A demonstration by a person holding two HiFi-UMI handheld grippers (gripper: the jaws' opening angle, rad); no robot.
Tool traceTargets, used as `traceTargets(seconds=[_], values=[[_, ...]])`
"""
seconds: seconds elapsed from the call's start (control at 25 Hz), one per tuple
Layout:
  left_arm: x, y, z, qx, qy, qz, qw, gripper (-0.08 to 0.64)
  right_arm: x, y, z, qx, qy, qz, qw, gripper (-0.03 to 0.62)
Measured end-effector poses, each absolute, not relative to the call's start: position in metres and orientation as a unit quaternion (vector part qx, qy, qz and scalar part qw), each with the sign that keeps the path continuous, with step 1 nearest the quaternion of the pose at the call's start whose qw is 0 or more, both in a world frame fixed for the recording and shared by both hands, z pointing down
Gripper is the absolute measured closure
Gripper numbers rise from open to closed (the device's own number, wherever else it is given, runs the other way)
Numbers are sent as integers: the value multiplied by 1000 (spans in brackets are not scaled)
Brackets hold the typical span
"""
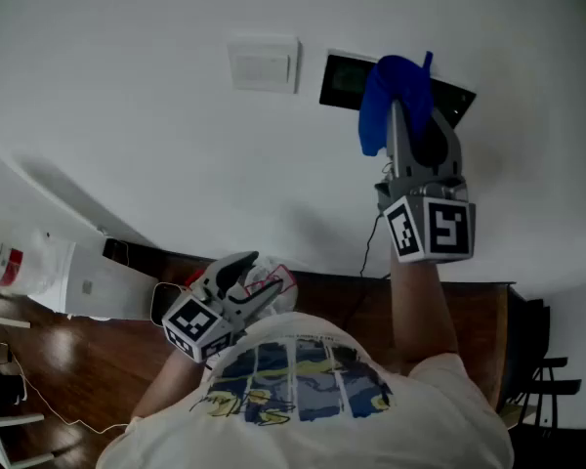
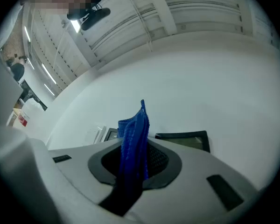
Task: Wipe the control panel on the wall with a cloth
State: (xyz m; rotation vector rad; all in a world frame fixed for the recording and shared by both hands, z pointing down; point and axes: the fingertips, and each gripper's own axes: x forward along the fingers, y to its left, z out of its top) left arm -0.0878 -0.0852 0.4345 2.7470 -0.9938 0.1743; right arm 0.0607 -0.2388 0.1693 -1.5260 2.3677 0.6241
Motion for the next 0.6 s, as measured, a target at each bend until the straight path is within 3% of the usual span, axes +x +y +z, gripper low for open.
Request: traceTargets(seconds=[0.36, 0.6], values=[[-82, -90, 427, 932, -339, 52, 114, 318, 57, -226, 165, -511, 819, 217, 143, 497], [-88, -86, 428, 930, -345, 53, 111, 318, 13, -208, 171, -463, 847, 223, 137, 497]])
